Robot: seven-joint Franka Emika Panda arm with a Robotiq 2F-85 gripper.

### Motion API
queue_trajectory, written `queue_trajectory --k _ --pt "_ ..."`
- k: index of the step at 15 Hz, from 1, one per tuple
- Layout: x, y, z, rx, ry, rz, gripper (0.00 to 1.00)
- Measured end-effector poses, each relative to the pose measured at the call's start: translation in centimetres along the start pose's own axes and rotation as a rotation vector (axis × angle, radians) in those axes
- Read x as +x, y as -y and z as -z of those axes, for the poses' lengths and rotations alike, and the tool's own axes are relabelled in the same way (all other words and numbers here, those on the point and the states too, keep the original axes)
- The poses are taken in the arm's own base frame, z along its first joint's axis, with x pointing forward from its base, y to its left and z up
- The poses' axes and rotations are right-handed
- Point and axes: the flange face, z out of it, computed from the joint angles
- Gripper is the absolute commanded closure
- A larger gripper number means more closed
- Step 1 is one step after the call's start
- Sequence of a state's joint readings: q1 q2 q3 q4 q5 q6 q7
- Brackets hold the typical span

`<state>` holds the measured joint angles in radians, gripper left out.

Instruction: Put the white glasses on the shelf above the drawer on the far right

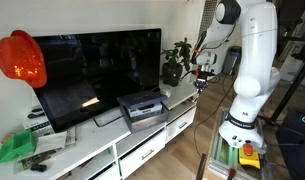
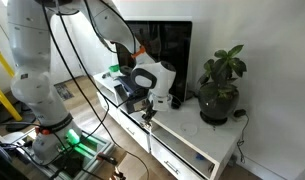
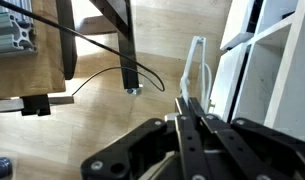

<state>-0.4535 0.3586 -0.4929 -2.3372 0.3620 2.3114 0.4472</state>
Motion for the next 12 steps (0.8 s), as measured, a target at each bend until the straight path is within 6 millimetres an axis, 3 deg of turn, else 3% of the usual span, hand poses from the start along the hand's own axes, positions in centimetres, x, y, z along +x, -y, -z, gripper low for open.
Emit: queue_trajectory --k 8,10,12 --pt "0.2 -0.1 -0.5 -0.012 0.006 -0.02 0.99" --pt "1.6 -0.4 -2.6 -0.062 0.025 -0.085 0.99" --pt "3.9 -1.4 -6.1 -0.113 0.051 -0.161 0.99"
